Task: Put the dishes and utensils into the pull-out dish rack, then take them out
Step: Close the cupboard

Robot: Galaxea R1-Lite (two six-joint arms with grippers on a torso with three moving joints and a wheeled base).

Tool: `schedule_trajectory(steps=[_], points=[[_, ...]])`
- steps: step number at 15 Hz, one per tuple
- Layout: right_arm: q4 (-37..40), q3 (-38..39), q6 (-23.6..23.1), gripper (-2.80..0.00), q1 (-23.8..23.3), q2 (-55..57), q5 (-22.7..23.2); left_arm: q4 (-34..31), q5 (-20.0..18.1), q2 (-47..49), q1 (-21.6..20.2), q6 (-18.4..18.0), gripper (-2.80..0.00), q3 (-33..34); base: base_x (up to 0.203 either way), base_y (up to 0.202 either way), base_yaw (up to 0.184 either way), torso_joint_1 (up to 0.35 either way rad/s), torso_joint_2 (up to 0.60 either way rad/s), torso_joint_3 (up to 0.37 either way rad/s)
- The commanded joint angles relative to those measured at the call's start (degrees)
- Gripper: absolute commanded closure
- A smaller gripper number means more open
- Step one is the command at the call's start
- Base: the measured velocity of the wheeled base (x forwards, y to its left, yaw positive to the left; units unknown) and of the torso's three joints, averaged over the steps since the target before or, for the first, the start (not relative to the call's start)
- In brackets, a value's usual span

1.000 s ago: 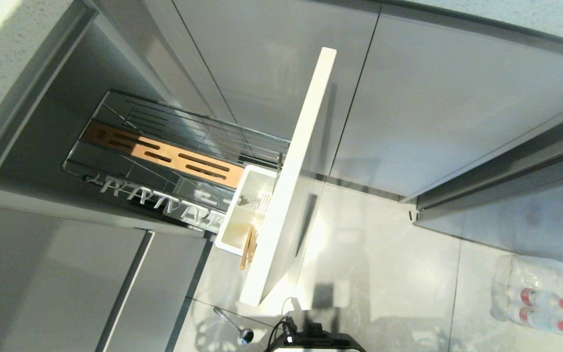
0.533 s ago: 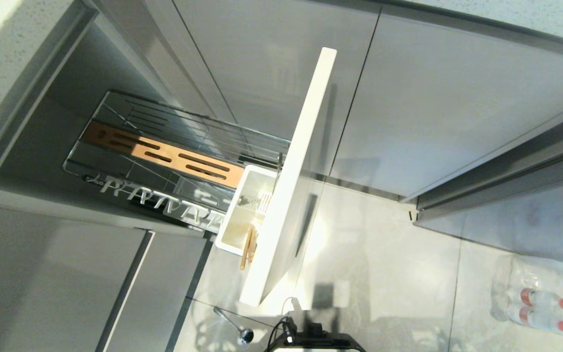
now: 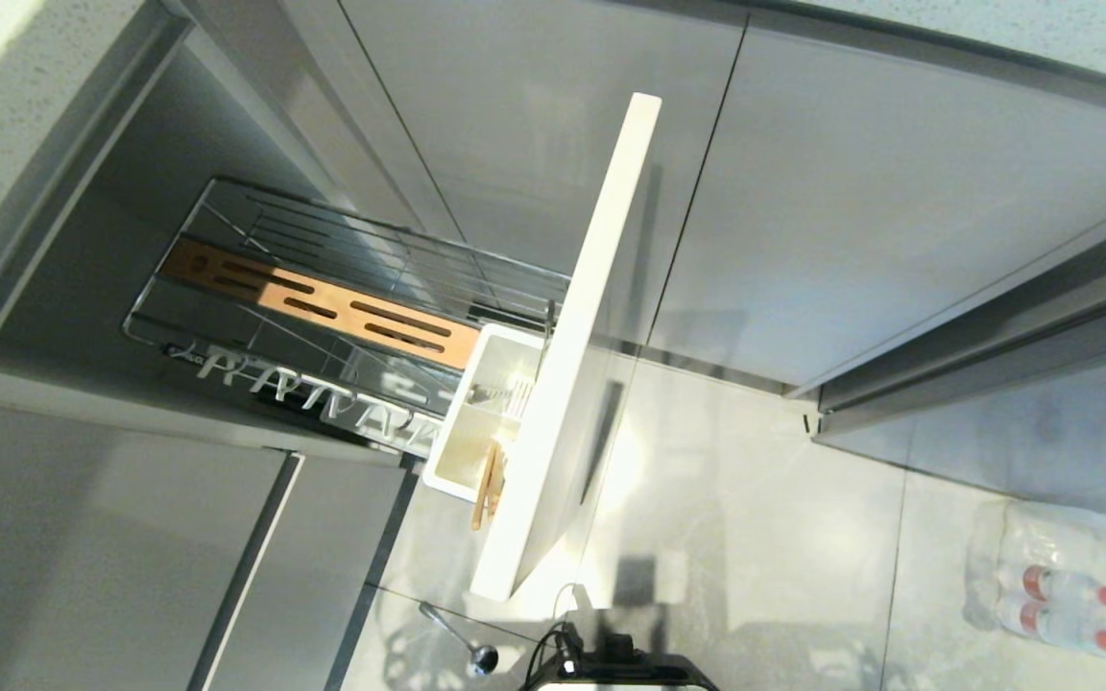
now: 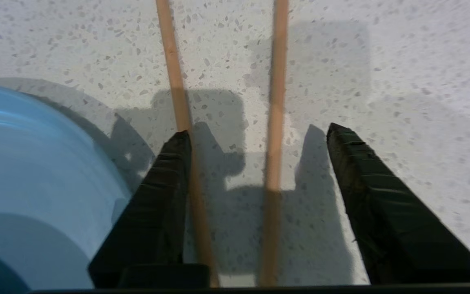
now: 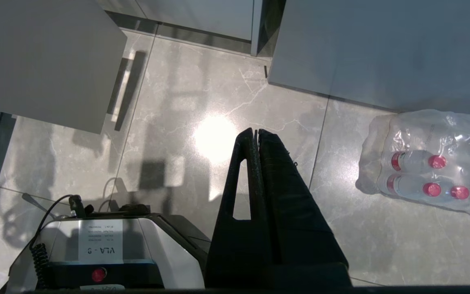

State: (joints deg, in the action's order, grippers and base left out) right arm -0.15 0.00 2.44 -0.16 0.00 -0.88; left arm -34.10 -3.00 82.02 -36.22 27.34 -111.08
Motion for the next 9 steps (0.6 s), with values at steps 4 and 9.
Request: schedule_trajectory(steps=[4,9], points=[[0.0,0.0,0.0,0.0,0.0,0.1,0.0,0.0,0.1,-6.5,-0.1,0.6,0.0,1.4,0.0,0.0,0.0,0.0,0.0,0.0],[0.0,0.0,0.0,0.0,0.0,0.1,0.0,1.2,0.1,-14.8,0.6,0.8,0.0,4.9,0.0,0.0,0.0,0.0,0.0,0.0]])
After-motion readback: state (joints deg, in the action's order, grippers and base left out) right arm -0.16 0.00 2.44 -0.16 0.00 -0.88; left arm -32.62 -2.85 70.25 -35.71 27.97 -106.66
